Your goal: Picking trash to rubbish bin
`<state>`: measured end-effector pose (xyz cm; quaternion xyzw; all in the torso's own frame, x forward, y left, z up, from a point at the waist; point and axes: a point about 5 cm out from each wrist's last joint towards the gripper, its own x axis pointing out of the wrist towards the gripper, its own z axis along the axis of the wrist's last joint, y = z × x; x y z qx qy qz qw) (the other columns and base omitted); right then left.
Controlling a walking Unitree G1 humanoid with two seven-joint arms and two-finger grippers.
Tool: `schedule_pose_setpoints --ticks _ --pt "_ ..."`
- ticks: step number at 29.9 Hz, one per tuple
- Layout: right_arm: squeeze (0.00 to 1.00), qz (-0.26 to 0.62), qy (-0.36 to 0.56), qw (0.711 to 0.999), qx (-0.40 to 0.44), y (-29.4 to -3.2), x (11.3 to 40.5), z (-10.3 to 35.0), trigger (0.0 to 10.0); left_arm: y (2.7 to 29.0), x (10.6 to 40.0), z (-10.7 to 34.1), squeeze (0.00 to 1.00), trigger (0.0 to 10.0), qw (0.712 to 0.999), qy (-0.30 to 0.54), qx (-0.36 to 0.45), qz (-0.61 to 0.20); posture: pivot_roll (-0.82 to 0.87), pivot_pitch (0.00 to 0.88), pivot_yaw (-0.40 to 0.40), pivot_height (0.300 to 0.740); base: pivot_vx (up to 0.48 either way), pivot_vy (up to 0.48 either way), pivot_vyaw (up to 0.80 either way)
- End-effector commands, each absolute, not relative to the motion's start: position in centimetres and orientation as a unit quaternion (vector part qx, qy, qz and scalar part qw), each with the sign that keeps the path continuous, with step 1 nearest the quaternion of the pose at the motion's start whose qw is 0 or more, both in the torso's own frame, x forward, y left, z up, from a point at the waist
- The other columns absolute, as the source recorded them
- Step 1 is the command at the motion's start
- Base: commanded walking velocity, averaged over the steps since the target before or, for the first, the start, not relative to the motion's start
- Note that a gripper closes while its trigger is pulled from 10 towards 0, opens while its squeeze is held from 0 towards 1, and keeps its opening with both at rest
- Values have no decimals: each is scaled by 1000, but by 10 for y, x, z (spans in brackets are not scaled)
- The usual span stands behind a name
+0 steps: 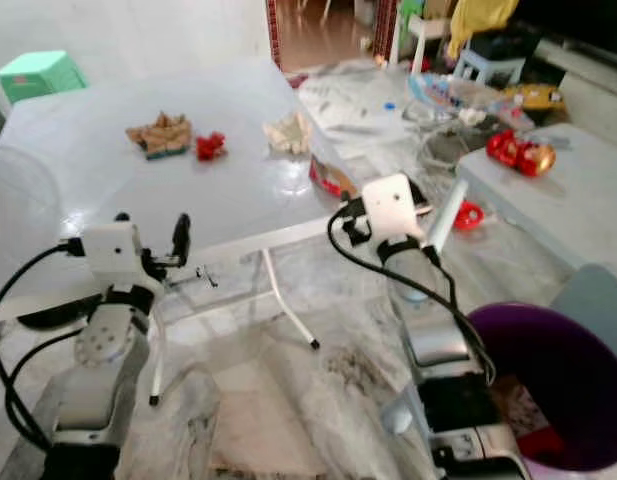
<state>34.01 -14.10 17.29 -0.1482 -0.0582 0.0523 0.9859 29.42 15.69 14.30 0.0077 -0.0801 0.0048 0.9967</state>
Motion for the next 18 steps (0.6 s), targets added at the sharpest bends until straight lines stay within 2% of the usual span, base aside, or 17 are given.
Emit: schedule_pose_setpoints --ticks 1,6,18 --pt "0 66 -68 985 -146 -132 340 176 10000 165 293 144 0 10000 996 -81 12 21 -51 64 21 740 0 0 0" --pt "0 80 -77 982 -151 -127 340 179 10000 163 293 147 0 10000 996 -88 3 21 -52 65 17 740 0 0 0" --pt "0 87 -95 981 -145 -122 343 187 10000 163 299 154 0 10000 995 -94 0 18 -53 70 18 740 299 0 0"
